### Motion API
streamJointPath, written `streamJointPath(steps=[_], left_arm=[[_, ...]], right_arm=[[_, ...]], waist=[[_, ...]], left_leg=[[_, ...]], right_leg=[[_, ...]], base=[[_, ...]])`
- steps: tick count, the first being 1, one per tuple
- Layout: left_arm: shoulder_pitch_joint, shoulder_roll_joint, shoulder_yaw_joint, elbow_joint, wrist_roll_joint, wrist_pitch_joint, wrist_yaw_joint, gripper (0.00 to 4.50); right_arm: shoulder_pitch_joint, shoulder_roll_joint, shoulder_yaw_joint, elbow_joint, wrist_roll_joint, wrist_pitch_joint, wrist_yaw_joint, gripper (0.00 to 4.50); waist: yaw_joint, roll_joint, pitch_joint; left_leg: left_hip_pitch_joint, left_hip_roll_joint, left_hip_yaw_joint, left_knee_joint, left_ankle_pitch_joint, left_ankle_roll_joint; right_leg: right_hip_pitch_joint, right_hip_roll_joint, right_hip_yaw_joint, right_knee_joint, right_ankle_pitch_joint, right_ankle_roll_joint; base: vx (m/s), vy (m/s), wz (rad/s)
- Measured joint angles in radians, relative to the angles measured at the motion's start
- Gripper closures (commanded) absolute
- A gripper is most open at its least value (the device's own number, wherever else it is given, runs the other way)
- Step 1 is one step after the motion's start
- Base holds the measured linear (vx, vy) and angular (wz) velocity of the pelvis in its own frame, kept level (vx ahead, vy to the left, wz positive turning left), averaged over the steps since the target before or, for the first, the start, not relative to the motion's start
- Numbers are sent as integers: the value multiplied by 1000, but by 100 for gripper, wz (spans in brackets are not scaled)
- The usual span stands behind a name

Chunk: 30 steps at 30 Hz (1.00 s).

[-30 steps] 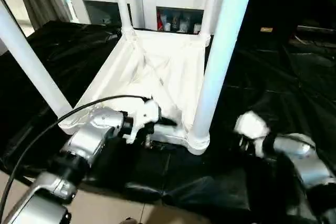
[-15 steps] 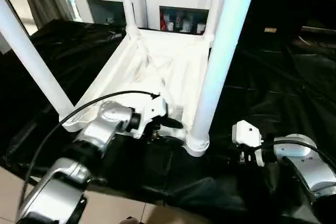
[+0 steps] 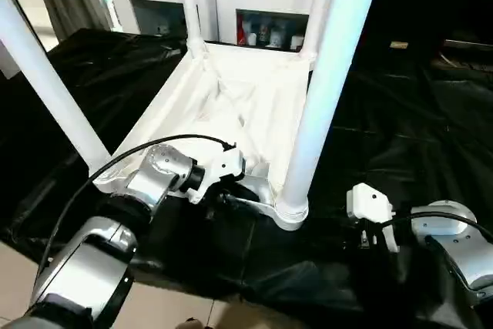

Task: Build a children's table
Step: Rotate table base

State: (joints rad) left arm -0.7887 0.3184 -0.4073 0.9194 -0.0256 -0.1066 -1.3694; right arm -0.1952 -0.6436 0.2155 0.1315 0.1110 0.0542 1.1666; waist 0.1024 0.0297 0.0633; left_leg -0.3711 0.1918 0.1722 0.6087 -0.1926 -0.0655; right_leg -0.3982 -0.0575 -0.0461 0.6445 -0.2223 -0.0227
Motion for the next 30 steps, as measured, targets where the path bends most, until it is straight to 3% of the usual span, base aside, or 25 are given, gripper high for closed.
streamJointPath(steps=[9,19,26,30], left_arm=[[-32,-16,6,69,23,-40,-10,425],[-46,-13,-22,76,72,-92,-14,445],[52,11,8,-69,70,5,66,445],[126,22,50,-173,61,86,152,445]], right_arm=[[1,-4,2,-2,-1,6,-1,186],[-15,14,0,18,-31,-17,-65,186],[-63,52,-18,82,-45,-11,-157,186],[-83,79,-31,107,-46,9,-194,186]], waist=[[3,0,0],[-8,3,-2],[-21,4,-3],[-43,2,-3]], left_leg=[[0,0,0,0,0,0],[3,0,0,-1,-1,-1],[12,0,0,-2,-1,-2],[19,-1,0,-6,-1,-2]], right_leg=[[0,0,0,0,0,0],[3,0,0,0,0,0],[13,0,1,-1,0,1],[15,0,1,-1,-1,2]], base=[[0,0,0],[0,0,0],[0,0,0],[0,0,0]])
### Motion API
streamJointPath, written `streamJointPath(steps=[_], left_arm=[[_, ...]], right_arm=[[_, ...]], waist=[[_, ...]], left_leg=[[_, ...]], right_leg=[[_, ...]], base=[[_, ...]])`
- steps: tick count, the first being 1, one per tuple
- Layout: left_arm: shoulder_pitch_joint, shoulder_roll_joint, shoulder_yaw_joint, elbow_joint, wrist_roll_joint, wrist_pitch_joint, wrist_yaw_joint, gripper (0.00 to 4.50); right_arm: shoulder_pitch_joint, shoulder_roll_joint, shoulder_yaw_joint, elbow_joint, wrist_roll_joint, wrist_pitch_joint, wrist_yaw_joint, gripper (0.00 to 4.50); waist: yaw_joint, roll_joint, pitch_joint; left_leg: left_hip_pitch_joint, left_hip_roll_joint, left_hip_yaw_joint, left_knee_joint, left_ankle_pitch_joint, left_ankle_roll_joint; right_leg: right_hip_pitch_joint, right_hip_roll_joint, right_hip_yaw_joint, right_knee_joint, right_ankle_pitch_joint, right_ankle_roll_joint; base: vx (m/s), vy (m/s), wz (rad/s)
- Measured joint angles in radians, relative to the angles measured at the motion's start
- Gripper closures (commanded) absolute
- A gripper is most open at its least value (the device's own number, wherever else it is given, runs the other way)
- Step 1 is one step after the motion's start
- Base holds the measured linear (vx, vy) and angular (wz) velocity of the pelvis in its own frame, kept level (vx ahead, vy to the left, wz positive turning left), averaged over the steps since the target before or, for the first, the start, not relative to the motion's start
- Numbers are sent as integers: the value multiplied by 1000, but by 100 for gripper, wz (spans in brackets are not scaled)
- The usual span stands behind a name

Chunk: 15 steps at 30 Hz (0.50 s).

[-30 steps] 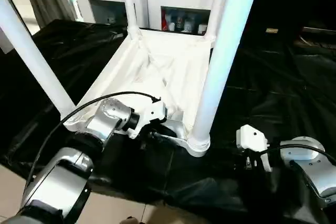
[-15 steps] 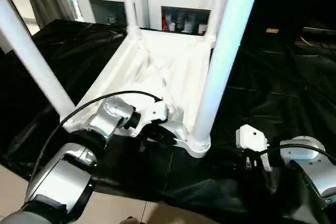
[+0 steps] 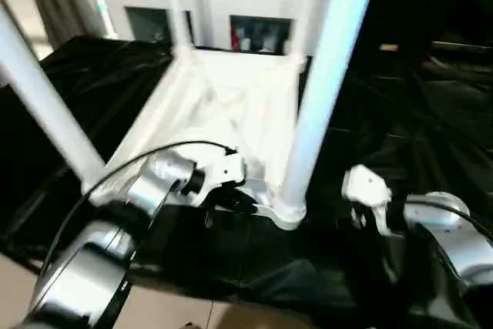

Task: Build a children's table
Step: Rotate table base

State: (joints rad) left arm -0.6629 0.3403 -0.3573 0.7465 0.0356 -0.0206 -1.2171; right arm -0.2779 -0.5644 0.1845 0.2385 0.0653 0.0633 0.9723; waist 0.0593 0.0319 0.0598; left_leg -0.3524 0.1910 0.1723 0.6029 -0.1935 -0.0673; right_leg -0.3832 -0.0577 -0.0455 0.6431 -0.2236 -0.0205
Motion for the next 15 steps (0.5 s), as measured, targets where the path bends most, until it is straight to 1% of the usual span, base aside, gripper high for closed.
streamJointPath(steps=[5,9,10,11,13,15], left_arm=[[56,6,46,-82,-3,64,104,445],[98,14,68,-157,-11,107,139,445],[105,17,69,-171,-11,113,143,450],[115,22,71,-189,-13,115,147,450],[124,25,71,-205,-18,115,150,450],[133,26,71,-223,-19,110,148,450]], right_arm=[[0,13,1,9,2,-2,-2,186],[0,23,8,10,7,-12,14,186],[0,29,9,11,13,-12,19,159],[0,45,7,11,28,-11,23,152],[0,78,5,11,57,-4,27,152],[-4,118,6,19,72,-1,20,123]], waist=[[-20,-4,1],[-24,-5,2],[-25,-5,2],[-25,-6,2],[-25,-6,2],[-25,-6,2]], left_leg=[[3,0,0,-4,0,0],[2,0,0,-6,0,0],[2,0,0,-6,0,0],[2,0,0,-7,0,0],[1,0,0,-8,0,0],[1,0,0,-10,0,0]], right_leg=[[-1,1,-1,0,-2,3],[-1,1,-1,-3,-1,2],[-1,1,-1,-3,-1,2],[-2,1,-1,-4,-1,1],[-2,1,-1,-6,-1,1],[-2,1,-1,-8,0,1]], base=[[0,0,0],[0,0,0],[0,0,0],[0,0,0],[0,0,0],[0,0,0]])
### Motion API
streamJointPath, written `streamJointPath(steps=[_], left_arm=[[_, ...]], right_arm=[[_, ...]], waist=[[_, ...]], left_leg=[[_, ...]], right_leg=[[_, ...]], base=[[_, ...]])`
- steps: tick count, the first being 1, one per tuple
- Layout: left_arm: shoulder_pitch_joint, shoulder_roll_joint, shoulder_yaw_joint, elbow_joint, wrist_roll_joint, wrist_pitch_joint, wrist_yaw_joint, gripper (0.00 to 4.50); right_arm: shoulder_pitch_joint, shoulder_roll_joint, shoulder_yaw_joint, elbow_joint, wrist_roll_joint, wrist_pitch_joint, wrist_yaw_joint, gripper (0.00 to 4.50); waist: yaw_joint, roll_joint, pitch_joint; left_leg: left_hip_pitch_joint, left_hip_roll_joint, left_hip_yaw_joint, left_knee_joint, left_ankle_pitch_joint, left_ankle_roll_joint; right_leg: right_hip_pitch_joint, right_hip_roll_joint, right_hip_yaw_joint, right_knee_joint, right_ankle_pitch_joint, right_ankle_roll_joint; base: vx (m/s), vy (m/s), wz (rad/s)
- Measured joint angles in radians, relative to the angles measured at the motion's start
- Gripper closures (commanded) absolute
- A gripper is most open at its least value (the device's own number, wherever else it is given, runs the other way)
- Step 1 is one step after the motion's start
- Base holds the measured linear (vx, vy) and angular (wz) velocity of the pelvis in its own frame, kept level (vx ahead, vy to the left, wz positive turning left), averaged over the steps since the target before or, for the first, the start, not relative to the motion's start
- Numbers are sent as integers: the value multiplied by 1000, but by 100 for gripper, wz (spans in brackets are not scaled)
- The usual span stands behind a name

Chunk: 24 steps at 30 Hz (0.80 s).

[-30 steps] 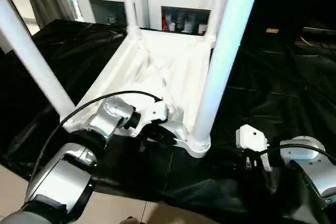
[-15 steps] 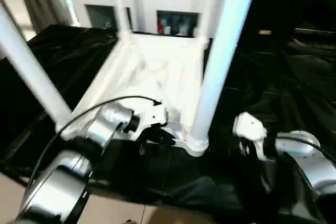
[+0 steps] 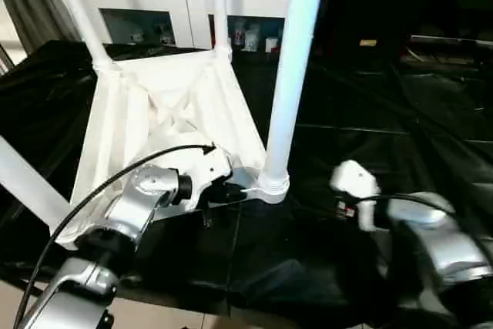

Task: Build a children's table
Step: Rotate leg to tighten

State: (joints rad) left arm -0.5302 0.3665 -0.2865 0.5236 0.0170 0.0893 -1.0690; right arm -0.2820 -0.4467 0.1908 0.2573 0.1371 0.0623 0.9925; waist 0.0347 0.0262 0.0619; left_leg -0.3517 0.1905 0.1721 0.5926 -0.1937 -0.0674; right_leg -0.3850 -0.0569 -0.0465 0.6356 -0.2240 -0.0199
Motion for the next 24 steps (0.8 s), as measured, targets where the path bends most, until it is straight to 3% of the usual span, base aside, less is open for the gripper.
streamJointPath(steps=[8,17,24], left_arm=[[11,7,-8,-26,1,-12,-17,450],[11,10,-11,-31,1,-9,-18,450],[15,13,-13,-39,0,-7,-18,450]], right_arm=[[-66,81,10,83,-52,-42,-117,61],[-78,102,11,130,-52,-48,-131,61],[-107,141,-6,174,-12,-48,-114,61]], waist=[[9,-1,0],[10,-2,0],[10,-3,0]], left_leg=[[-3,0,0,-4,0,0],[-2,0,0,-4,0,-1],[-3,0,0,-3,0,0]], right_leg=[[-1,0,-1,-5,0,-1],[-1,0,-1,-5,0,-1],[-1,0,-1,-5,0,-1]], base=[[0,0,0],[0,0,0],[0,0,0]])
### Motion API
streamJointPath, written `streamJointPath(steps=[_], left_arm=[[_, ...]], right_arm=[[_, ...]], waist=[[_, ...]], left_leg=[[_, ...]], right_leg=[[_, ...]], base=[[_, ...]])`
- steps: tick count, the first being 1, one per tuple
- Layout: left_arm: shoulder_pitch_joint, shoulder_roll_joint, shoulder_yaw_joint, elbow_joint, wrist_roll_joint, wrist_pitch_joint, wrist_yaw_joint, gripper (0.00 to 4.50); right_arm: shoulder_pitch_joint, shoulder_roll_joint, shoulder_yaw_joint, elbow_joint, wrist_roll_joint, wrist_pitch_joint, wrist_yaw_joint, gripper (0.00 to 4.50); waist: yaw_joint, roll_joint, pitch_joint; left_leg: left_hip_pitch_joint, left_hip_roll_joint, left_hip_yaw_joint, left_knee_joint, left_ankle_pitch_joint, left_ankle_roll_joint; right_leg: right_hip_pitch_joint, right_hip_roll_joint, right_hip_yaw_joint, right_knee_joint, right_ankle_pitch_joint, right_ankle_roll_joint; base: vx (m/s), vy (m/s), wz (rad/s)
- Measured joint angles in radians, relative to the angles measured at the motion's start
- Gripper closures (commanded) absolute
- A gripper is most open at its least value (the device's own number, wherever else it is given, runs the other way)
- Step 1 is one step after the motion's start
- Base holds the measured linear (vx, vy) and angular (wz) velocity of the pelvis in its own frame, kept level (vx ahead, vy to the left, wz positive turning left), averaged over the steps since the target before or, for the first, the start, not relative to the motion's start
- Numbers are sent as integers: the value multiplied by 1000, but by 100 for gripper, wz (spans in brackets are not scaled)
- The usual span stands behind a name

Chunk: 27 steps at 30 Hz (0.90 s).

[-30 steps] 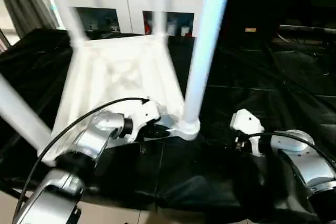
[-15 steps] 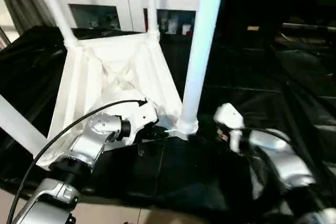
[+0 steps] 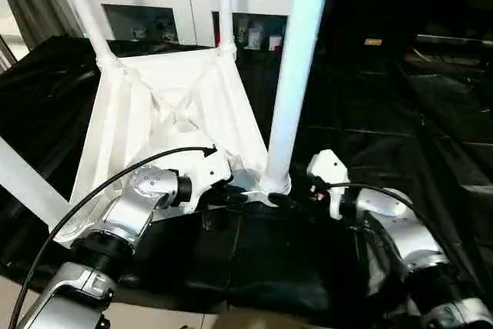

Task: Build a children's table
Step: Rotate leg to tighten

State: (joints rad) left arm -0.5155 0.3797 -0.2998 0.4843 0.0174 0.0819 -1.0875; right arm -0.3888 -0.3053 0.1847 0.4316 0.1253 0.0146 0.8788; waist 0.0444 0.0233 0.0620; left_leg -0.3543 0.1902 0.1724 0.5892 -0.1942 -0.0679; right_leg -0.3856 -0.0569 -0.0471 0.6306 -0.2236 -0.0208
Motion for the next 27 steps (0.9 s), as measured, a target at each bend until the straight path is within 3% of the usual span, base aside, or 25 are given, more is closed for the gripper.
streamJointPath(steps=[10,11,19,20,27], left_arm=[[0,1,-2,0,0,-1,-2,450],[0,1,-2,0,0,-1,-2,450],[0,5,-5,0,1,-1,-6,450],[0,5,-5,0,1,-1,-6,450],[0,6,-5,-1,0,4,-8,450]], right_arm=[[-6,2,-1,22,21,-10,37,61],[-7,4,-1,30,21,-13,39,88],[-10,18,-12,54,35,-23,52,139],[-10,19,-13,56,36,-23,55,164],[-10,22,-17,62,38,-29,60,179]], waist=[[3,-1,0],[3,-1,0],[3,-1,0],[3,-1,0],[3,-1,-1]], left_leg=[[0,0,0,0,0,0],[0,0,0,0,0,0],[0,0,0,0,0,0],[0,0,0,0,0,0],[0,0,0,0,0,0]], right_leg=[[0,0,0,0,0,0],[0,0,0,0,0,0],[0,0,0,0,0,0],[0,0,0,0,0,0],[0,0,0,0,0,0]], base=[[0,0,0],[0,0,0],[0,0,0],[0,0,0],[0,0,0]])
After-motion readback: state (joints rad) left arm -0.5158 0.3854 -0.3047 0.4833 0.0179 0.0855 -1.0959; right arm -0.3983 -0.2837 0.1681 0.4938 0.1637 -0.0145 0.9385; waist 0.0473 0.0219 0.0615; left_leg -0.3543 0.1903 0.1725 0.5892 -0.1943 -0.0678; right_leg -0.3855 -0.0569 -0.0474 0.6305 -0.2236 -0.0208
